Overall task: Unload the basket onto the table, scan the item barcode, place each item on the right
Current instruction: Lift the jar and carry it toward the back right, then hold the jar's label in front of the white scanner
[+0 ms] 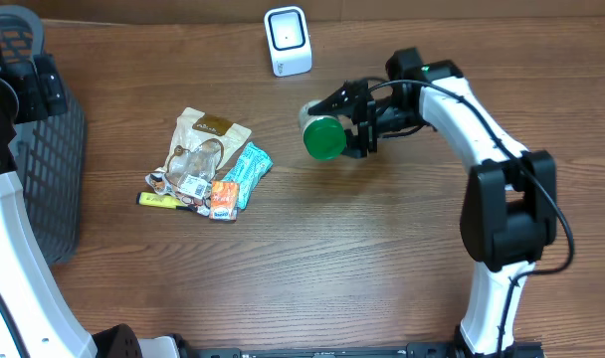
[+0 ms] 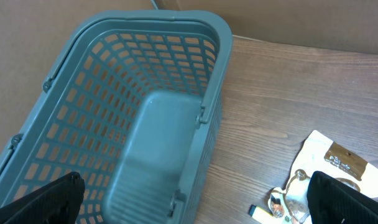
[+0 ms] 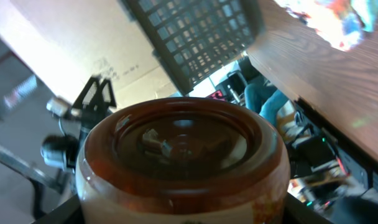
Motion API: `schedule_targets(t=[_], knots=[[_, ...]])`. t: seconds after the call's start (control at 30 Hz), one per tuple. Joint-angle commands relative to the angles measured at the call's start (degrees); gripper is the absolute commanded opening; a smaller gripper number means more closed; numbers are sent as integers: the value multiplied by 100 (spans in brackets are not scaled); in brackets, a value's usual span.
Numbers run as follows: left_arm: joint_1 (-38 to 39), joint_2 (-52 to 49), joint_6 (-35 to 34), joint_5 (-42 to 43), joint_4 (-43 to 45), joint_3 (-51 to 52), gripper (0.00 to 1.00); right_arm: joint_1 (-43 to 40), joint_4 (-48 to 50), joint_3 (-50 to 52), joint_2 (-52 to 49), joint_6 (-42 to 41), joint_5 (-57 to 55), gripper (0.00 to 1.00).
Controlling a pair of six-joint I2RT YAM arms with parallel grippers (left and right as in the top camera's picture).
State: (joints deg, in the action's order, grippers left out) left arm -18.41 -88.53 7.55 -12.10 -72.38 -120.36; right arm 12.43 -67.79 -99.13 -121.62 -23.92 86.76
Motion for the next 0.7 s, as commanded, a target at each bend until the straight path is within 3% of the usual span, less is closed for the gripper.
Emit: schedule_targets(t=[0.0, 0.37, 0.67], knots=[[-31, -31, 81, -31, 17, -28, 100, -199, 90, -382, 887, 186, 323, 53], [-31, -31, 81, -33, 17, -28, 100, -1027, 319, -413, 2149, 168, 321, 55], [-31, -31, 81, -33, 17, -28, 100, -1410, 282, -413, 2293, 166, 321, 56]])
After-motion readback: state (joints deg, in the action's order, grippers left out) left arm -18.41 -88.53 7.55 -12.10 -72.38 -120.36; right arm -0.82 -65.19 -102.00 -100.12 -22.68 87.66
